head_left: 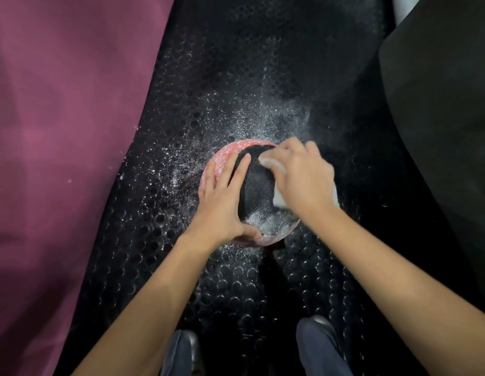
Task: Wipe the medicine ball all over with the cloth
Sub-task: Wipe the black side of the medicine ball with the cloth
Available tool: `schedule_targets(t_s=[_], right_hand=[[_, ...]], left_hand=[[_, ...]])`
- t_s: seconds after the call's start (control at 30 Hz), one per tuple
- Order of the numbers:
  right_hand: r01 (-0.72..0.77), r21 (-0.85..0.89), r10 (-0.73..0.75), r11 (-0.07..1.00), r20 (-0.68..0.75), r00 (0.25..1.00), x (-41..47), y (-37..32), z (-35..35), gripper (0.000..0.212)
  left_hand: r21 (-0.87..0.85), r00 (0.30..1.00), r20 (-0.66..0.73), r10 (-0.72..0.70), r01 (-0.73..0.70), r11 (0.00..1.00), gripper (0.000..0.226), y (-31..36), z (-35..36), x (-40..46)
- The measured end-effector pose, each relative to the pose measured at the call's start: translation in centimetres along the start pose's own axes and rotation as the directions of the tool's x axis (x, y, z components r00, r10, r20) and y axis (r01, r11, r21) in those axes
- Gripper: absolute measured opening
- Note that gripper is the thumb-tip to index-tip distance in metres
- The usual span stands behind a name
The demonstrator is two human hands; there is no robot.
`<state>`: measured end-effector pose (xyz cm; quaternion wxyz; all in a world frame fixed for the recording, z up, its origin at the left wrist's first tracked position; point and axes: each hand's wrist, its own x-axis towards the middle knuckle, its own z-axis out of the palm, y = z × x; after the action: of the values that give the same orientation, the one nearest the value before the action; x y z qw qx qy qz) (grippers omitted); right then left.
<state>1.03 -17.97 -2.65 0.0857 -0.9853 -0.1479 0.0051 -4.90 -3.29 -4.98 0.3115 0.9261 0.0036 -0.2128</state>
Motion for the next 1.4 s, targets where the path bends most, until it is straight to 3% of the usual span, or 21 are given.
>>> schedule_targets(t_s=[0.07, 0.13, 0.3, 0.4, 0.47, 0.53, 0.6, 0.63, 0.77, 0.9, 1.07, 1.23, 1.4], right_hand=[[-0.155, 0.097, 0.152, 0.983, 0.042, 0.988, 1.7, 1.1, 0.1, 0.022], [-0.181, 0.089, 0.179, 0.979, 0.031, 0.983, 1.5, 0.8, 0.2, 0.024], [0.064, 0.032, -0.062, 0.997, -0.062, 0.996, -2.0, -0.6, 0.0, 0.012], [-0.172, 0.174, 0.165, 0.970, 0.052, 0.985, 1.2, 1.1, 0.1, 0.022], [-0.259, 0.128, 0.250, 0.957, 0.082, 0.965, 2.3, 1.0, 0.4, 0.023], [-0.150, 0.017, 0.149, 0.989, 0.056, 0.987, 1.5, -0.5, 0.4, 0.024], [0.018, -0.006, -0.018, 1.000, 0.016, 1.000, 0.1, -1.6, 0.6, 0.022], [0.030, -0.011, -0.030, 0.999, 0.026, 0.999, 0.4, -1.3, 0.6, 0.023], [-0.240, 0.070, 0.233, 0.968, 0.100, 0.967, 3.2, 0.4, 0.2, 0.025], [-0.019, -0.020, 0.020, 1.000, 0.091, 0.996, 1.4, -0.9, 0.6, 0.029], [-0.213, 0.082, 0.203, 0.974, 0.116, 0.972, 2.3, 1.4, -0.1, 0.026], [-0.091, 0.155, 0.096, 0.984, -0.024, 0.995, -0.9, -0.4, 0.2, 0.025], [-0.144, 0.170, 0.140, 0.975, 0.036, 0.989, 2.7, 0.2, 0.7, 0.024]], left_hand=[[-0.010, 1.000, 0.007, 0.006, -0.006, 1.000, 0.145, 0.2, 0.0, 0.1], [-0.001, 1.000, 0.011, 0.005, -0.005, 1.000, 0.145, 0.4, -0.1, 0.3], [-0.004, 1.000, 0.004, -0.004, 0.004, 1.000, 0.144, -0.2, -0.2, -0.2], [-0.011, 1.000, 0.008, -0.009, 0.009, 1.000, 0.144, -0.1, 0.0, -0.5], [-0.016, 1.000, 0.012, -0.018, 0.019, 1.000, 0.144, 0.1, 0.0, -0.3], [-0.027, 1.000, 0.017, -0.021, 0.022, 0.999, 0.145, 0.2, -0.2, 0.0], [-0.029, 1.000, 0.018, -0.023, 0.024, 0.999, 0.145, 0.2, -0.2, 0.0], [-0.023, 1.000, 0.019, -0.024, 0.025, 0.999, 0.144, 0.2, -0.1, 0.0], [0.005, 1.000, 0.006, -0.003, 0.003, 1.000, 0.143, 0.5, 0.3, 0.3], [0.008, 1.000, -0.006, 0.012, -0.012, 1.000, 0.145, 0.2, 0.5, 0.1], [-0.006, 1.000, -0.009, 0.022, -0.023, 1.000, 0.146, -0.2, 0.5, 0.0], [-0.023, 1.000, -0.004, 0.001, -0.001, 1.000, 0.146, -0.8, -0.5, 0.7], [-0.027, 0.998, 0.019, 0.052, -0.051, 0.998, 0.144, -1.6, -1.2, 1.1]])
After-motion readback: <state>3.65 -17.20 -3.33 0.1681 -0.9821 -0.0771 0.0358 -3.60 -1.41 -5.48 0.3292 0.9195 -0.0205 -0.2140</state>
